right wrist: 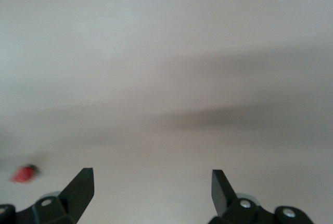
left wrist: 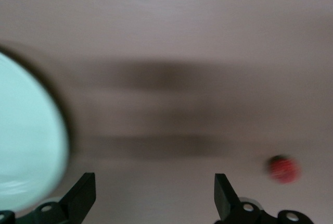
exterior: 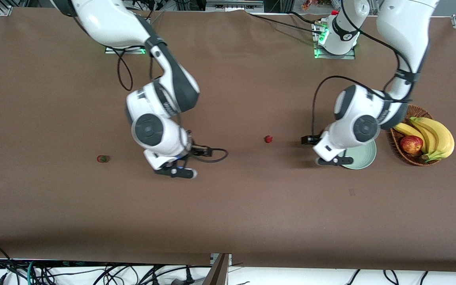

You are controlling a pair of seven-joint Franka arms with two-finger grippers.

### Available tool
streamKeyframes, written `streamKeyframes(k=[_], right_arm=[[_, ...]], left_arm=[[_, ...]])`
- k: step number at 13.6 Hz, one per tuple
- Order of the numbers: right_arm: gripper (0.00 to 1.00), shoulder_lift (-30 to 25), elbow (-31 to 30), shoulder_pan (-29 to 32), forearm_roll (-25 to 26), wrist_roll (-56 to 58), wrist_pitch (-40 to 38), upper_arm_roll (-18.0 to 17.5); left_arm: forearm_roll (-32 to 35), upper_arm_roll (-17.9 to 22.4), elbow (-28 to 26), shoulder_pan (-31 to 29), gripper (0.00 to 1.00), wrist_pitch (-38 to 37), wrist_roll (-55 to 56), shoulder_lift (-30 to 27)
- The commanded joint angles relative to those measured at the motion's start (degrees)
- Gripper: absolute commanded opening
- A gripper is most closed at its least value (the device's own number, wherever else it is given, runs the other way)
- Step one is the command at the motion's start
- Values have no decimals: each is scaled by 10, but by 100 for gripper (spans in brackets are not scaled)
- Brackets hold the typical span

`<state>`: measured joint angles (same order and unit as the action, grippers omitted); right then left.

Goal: Collect all strawberries into plate
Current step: 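Reach the left gripper to the second strawberry and grasp it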

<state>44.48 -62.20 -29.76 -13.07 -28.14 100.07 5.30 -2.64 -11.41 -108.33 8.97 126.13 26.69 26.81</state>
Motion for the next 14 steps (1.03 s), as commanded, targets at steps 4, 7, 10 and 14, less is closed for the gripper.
streamKeyframes(k=[4, 7, 10, 14], right_arm=[[100, -10, -47, 52, 23, 255, -90, 94], [100, -6, -77, 105, 34, 330, -79, 97], [100, -5, -143, 140, 37, 396, -17, 96], [100, -4, -216, 164, 37, 469, 89, 96]], left_arm=[[-6, 8, 5, 118, 93, 147, 280, 72], [-6, 10, 5, 134, 66, 156, 281, 88], [-6, 11, 2, 134, 50, 156, 281, 88], [-5, 13, 0, 127, 2, 146, 279, 75]])
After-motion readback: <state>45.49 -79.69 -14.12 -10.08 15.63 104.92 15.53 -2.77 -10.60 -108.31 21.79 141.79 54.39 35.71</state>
